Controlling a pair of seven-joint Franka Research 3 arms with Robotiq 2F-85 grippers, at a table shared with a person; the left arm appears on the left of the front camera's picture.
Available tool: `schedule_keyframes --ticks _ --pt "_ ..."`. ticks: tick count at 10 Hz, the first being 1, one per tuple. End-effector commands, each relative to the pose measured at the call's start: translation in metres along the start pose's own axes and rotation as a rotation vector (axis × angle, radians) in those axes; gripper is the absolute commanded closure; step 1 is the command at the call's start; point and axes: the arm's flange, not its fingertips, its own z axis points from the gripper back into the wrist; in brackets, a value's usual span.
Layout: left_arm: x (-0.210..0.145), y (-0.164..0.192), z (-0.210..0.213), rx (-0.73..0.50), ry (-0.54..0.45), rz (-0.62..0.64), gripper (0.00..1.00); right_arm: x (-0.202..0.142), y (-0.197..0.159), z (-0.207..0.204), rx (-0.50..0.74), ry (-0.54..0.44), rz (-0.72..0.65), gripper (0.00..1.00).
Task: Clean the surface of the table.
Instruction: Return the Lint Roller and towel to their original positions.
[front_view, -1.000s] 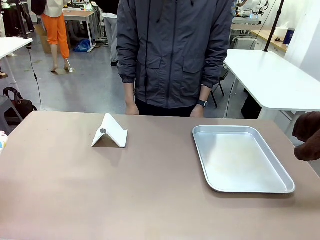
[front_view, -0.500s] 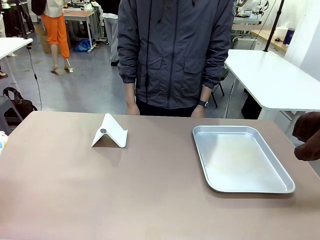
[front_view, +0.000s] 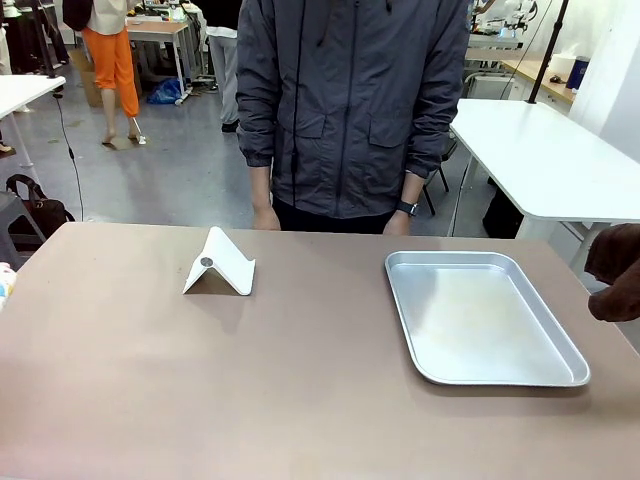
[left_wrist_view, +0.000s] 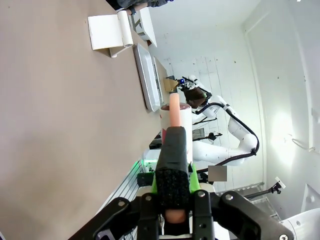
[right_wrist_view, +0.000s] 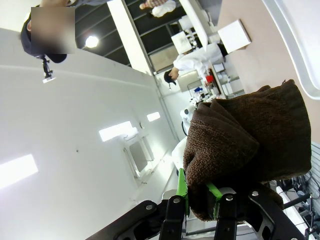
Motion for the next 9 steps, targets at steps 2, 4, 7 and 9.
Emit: schedule_keyframes --ticks 2,4,7,9 --pt "0.009 -0.022 -0.013 -0.112 0.001 0.002 0.78 0.006 0.02 -0.031 0.013 -0.072 -0.015 0.9" --pt "0.029 -0.053 -0.042 -0.107 0.018 0.007 0.78 0.02 0.05 -0.086 -0.094 0.0 0.016 0.9" --pt "0.066 -0.112 -0.128 -0.007 0.094 -0.02 0.78 0.032 0.079 -0.194 -0.123 -0.031 0.065 0.9" --pt "0.086 -0.14 -0.185 0.036 0.037 -0.038 0.78 0.034 0.073 -0.251 -0.141 -0.066 0.072 0.9"
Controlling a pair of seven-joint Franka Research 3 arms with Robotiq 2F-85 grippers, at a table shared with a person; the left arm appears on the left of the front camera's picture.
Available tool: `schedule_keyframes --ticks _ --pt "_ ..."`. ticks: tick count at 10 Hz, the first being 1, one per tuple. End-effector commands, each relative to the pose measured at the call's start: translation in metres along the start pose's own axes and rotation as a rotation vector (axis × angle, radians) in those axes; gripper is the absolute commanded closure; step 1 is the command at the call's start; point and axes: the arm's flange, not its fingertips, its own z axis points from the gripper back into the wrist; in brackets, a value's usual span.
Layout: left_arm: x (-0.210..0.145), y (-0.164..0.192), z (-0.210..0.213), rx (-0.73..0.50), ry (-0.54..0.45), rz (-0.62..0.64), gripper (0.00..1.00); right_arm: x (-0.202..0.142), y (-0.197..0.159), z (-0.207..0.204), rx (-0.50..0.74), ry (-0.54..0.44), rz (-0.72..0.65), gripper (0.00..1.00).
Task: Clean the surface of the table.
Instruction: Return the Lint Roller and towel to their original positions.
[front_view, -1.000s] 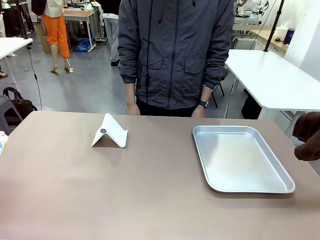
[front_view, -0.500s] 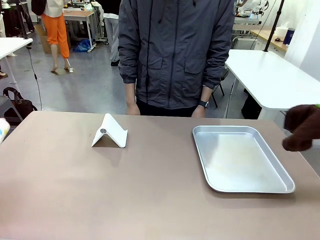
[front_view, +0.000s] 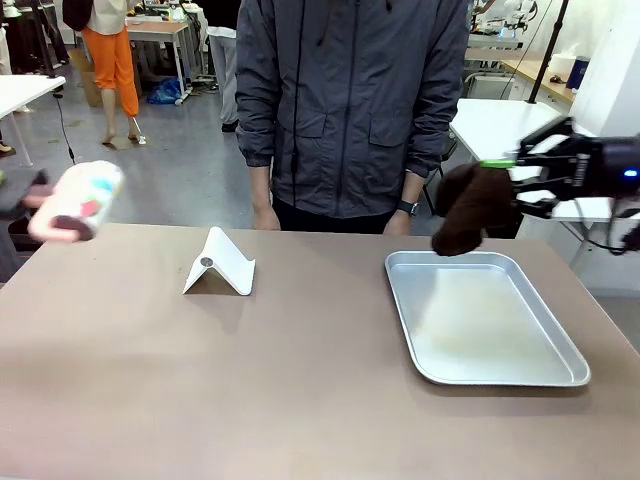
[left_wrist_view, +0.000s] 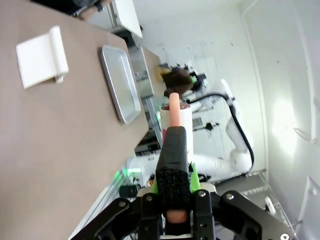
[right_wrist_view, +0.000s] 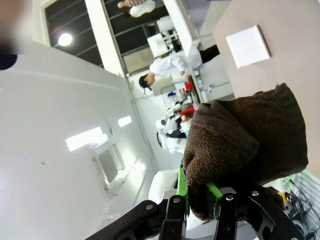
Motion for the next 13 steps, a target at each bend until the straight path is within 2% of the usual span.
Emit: schedule_keyframes --ticks 1,3,5,6,8,11,13 --pt "0.017 -0.018 -0.056 0.063 -0.117 0.025 0.78 0.004 0.001 -0.046 -0.011 -0.052 0.002 0.9" --pt "0.042 -0.026 -0.102 0.151 -0.145 0.053 0.78 0.015 -0.018 -0.097 -0.116 -0.038 0.026 0.9" --pt "0.078 -0.018 -0.144 0.235 -0.125 0.08 0.78 0.028 -0.045 -0.139 -0.186 -0.005 0.039 0.9" --pt "0.093 -0.011 -0.165 0.293 -0.021 0.109 0.78 0.037 -0.058 -0.153 -0.221 0.003 0.033 0.9" --pt "0.123 0.009 -0.198 0.39 0.05 0.105 0.78 0.053 -0.084 -0.177 -0.303 0.002 0.018 0.9" --pt "0.154 0.036 -0.221 0.416 0.131 0.086 0.78 0.068 -0.12 -0.199 -0.392 -0.027 0.024 0.9" --pt "0.166 0.049 -0.223 0.418 0.094 0.047 0.78 0.075 -0.129 -0.2 -0.426 -0.048 0.047 0.9"
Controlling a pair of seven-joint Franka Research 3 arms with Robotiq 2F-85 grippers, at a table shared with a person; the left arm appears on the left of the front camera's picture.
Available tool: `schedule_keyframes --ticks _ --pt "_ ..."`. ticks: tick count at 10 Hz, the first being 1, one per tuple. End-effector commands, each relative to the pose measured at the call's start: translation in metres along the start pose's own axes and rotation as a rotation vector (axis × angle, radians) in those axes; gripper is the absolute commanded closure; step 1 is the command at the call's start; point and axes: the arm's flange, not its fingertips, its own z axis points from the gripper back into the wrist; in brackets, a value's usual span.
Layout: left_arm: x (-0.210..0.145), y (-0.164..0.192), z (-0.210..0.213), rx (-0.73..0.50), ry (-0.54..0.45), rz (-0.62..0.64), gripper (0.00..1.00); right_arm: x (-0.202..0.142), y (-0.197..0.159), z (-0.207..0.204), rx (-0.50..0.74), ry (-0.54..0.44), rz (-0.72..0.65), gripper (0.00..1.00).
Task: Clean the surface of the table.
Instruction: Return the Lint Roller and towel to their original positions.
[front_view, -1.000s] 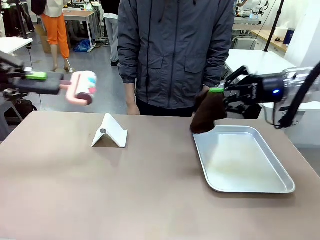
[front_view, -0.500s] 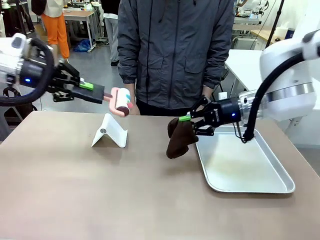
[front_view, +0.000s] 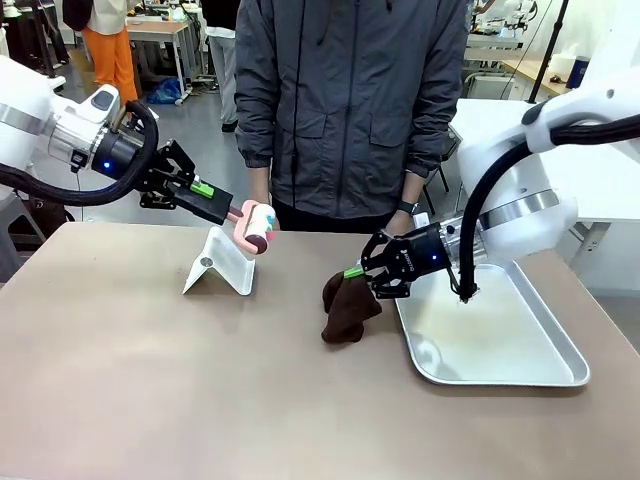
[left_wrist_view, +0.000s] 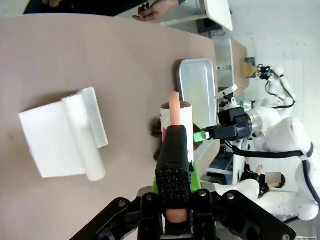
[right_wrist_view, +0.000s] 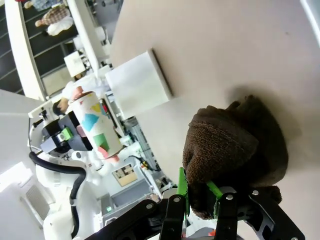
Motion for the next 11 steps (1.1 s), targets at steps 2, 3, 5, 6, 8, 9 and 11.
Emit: schedule_keyframes --ticks 2,3,5,6,8,9,11 --pt "0.012 0.008 0.004 -0.053 -0.049 -0.01 0.78 0.007 0.006 0.003 -0.025 0.001 0.064 0.9" --pt "0.009 0.011 0.009 -0.081 -0.012 -0.005 0.78 0.003 0.0 0.0 -0.009 -0.007 0.009 0.9" --pt "0.01 0.008 0.004 -0.01 -0.024 0.006 0.78 0.003 0.0 0.0 -0.009 -0.007 0.009 0.9" --pt "0.01 0.008 0.004 -0.01 -0.024 0.006 0.78 0.003 0.0 0.0 -0.009 -0.007 0.009 0.9" --pt "0.01 0.011 0.003 -0.021 -0.019 0.009 0.78 0.003 0.0 0.0 -0.009 -0.007 0.009 0.9" --pt "0.003 0.018 -0.007 0.077 -0.037 -0.016 0.78 0.004 -0.001 0.002 -0.021 -0.005 0.018 0.9" --pt "-0.002 0.029 -0.016 0.096 -0.03 -0.011 0.78 0.017 0.01 -0.005 -0.031 -0.016 0.045 0.9"
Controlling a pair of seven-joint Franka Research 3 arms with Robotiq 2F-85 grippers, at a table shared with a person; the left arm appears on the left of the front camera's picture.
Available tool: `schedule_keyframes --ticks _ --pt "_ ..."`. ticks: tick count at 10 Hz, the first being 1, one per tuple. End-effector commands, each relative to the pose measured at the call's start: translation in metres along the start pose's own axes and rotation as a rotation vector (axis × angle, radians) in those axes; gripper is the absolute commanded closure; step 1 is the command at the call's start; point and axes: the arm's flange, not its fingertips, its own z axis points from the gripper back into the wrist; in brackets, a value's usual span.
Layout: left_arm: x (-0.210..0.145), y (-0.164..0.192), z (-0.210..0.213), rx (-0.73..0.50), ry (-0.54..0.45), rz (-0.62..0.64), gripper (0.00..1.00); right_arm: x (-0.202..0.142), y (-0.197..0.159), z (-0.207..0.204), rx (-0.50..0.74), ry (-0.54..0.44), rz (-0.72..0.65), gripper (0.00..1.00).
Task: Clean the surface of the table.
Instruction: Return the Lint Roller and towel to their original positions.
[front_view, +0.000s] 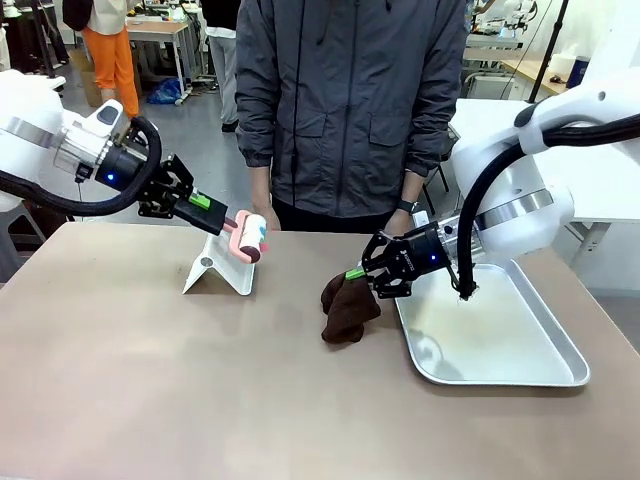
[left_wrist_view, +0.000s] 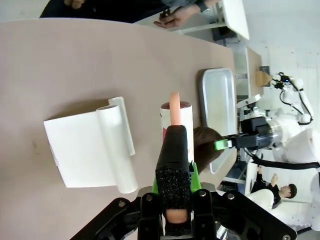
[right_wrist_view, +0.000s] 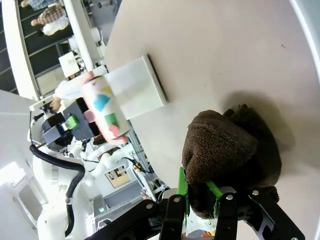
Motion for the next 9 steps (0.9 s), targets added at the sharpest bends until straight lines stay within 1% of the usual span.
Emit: schedule_keyframes --ticks 1,2,4,5,9 --pt "-0.007 0.004 -0.01 0.03 0.0 -0.012 0.78 0.021 0.006 -0.013 -0.022 -0.086 -0.01 0.9" --pt "-0.006 0.004 -0.013 0.05 -0.031 0.009 0.78 0.024 0.005 -0.019 -0.011 -0.126 -0.009 0.9" --pt "-0.007 0.001 -0.017 0.112 -0.043 0.046 0.78 0.031 0.002 -0.03 -0.037 -0.222 -0.018 0.9" --pt "-0.008 -0.002 -0.019 0.16 -0.052 0.045 0.78 0.023 0.001 -0.009 -0.024 -0.104 -0.017 0.9" --pt "-0.001 -0.02 -0.032 0.282 -0.039 0.034 0.78 0.023 0.001 -0.009 -0.024 -0.104 -0.017 0.9"
